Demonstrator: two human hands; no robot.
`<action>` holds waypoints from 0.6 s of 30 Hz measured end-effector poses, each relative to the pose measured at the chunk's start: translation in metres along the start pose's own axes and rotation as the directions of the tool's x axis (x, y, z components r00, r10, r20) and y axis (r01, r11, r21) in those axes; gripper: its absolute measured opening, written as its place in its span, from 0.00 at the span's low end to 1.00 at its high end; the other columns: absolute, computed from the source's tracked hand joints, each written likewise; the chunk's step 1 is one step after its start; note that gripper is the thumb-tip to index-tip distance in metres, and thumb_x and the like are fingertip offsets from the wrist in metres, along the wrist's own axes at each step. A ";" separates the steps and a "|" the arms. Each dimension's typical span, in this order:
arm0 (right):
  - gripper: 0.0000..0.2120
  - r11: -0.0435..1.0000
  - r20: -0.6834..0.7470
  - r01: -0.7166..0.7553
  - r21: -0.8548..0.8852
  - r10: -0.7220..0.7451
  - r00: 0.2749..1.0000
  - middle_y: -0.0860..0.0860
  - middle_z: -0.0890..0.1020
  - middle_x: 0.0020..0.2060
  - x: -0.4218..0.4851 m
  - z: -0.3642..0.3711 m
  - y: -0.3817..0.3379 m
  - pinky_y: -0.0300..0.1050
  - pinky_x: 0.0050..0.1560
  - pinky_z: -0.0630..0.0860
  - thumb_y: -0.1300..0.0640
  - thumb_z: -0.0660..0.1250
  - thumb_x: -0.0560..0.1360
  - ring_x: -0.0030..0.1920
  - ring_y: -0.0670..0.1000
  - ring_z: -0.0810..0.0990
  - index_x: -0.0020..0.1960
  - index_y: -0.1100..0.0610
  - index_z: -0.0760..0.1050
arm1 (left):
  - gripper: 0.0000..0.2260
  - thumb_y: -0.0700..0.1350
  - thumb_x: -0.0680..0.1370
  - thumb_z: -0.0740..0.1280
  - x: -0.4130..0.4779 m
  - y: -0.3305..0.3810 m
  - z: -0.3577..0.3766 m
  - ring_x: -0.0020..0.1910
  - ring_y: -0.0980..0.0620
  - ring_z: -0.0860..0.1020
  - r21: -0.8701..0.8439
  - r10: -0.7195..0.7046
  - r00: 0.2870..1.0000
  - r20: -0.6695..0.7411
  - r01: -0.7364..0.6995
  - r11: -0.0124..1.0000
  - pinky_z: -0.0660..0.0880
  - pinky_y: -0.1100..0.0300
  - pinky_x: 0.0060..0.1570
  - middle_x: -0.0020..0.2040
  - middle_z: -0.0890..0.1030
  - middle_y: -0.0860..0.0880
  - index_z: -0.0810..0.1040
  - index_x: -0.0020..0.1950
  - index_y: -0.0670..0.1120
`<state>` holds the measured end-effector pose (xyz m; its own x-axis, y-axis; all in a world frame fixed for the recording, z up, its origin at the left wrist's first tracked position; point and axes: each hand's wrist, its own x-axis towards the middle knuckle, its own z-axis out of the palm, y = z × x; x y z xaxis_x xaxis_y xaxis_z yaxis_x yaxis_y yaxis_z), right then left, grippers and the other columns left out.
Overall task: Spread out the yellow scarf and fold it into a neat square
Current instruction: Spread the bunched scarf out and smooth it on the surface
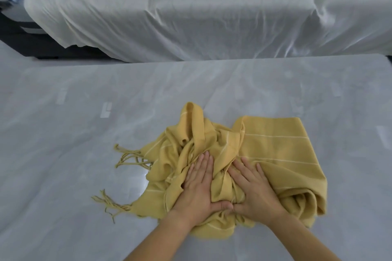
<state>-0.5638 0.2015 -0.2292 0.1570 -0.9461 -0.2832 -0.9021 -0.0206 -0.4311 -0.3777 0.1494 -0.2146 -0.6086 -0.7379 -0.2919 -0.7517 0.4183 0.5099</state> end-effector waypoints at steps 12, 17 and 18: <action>0.54 0.999 0.044 0.027 0.024 -0.028 0.999 0.44 0.48 0.76 0.021 -0.003 0.008 0.54 0.71 0.35 0.18 0.48 0.55 0.74 0.45 0.39 0.75 0.43 0.49 | 0.50 0.77 0.65 0.46 0.015 -0.012 -0.004 0.71 0.58 0.29 0.159 -0.030 1.000 0.003 0.029 0.987 0.34 0.56 0.72 0.74 0.32 0.51 0.32 0.74 0.46; 0.56 1.000 0.093 -0.019 0.020 0.017 0.996 0.44 0.46 0.76 0.020 -0.013 0.001 0.53 0.73 0.37 0.18 0.50 0.54 0.75 0.45 0.40 0.76 0.44 0.46 | 0.48 0.76 0.67 0.45 0.013 -0.012 -0.008 0.72 0.58 0.30 0.204 -0.016 1.000 -0.012 0.018 0.979 0.34 0.57 0.72 0.75 0.33 0.51 0.33 0.74 0.46; 0.57 0.999 0.094 -0.033 0.029 0.030 0.995 0.44 0.47 0.76 0.018 -0.017 -0.001 0.53 0.74 0.39 0.19 0.52 0.54 0.75 0.46 0.42 0.76 0.45 0.46 | 0.48 0.76 0.67 0.45 0.011 -0.012 -0.012 0.72 0.58 0.30 0.216 -0.013 1.000 -0.014 0.016 0.976 0.34 0.57 0.72 0.75 0.33 0.51 0.33 0.74 0.46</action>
<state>-0.5666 0.1793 -0.2194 0.1673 -0.9116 -0.3755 -0.8948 0.0195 -0.4460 -0.3726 0.1304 -0.2142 -0.5952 -0.7505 -0.2874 -0.7983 0.5112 0.3183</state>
